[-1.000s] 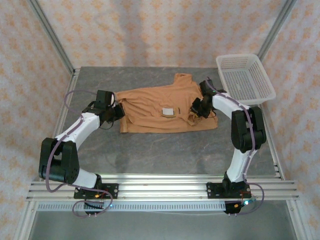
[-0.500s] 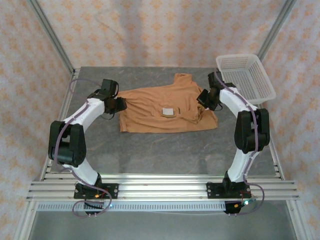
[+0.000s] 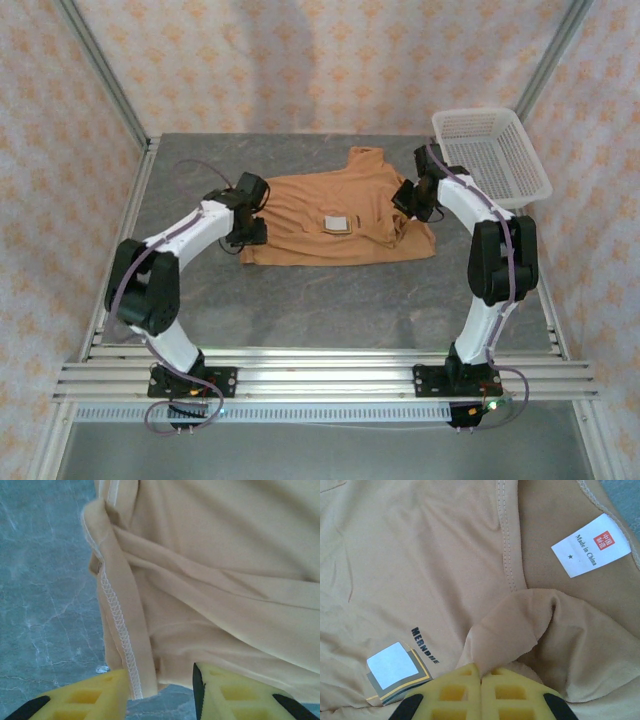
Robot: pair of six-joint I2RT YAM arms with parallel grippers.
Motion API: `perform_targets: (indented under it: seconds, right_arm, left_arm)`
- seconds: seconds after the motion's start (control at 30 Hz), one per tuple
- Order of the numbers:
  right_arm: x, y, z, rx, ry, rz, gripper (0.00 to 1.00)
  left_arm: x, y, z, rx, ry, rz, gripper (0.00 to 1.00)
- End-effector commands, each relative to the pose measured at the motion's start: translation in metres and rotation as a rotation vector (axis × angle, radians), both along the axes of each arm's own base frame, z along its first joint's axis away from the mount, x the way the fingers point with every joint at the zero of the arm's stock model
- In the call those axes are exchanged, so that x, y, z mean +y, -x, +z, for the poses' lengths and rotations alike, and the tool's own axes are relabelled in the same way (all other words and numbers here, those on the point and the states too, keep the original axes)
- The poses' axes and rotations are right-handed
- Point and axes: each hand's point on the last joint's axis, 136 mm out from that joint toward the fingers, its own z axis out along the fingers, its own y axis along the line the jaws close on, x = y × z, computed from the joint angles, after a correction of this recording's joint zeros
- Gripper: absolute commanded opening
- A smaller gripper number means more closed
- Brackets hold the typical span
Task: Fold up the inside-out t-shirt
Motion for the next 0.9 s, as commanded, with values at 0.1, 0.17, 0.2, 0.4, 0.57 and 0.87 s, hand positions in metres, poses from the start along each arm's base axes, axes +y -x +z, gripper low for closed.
perform_targets:
  seconds: [0.1, 0.17, 0.2, 0.4, 0.57, 0.87]
  right_arm:
    - [0.001, -0.001, 0.005, 0.002, 0.012, 0.022, 0.0]
    - [0.001, -0.002, 0.005, 0.001, 0.01, 0.021, 0.0]
    - [0.001, -0.002, 0.005, 0.002, 0.008, 0.022, 0.0]
    - [0.001, -0.002, 0.009, -0.002, 0.007, 0.026, 0.0]
    - [0.001, -0.002, 0.011, -0.005, 0.007, 0.031, 0.0]
    - [0.001, -0.002, 0.016, -0.012, 0.01, 0.032, 0.0]
  left_arm:
    - [0.017, -0.001, -0.009, 0.061, -0.117, 0.037, 0.4]
    - [0.018, -0.003, -0.013, 0.069, -0.125, 0.038, 0.4]
    - [0.018, -0.004, -0.015, 0.073, -0.13, 0.038, 0.41]
    - [0.025, -0.008, -0.023, 0.098, -0.184, 0.04, 0.38]
    - [0.03, -0.009, -0.027, 0.107, -0.215, 0.041, 0.35]
    - [0.038, -0.012, -0.011, 0.08, -0.242, 0.06, 0.0]
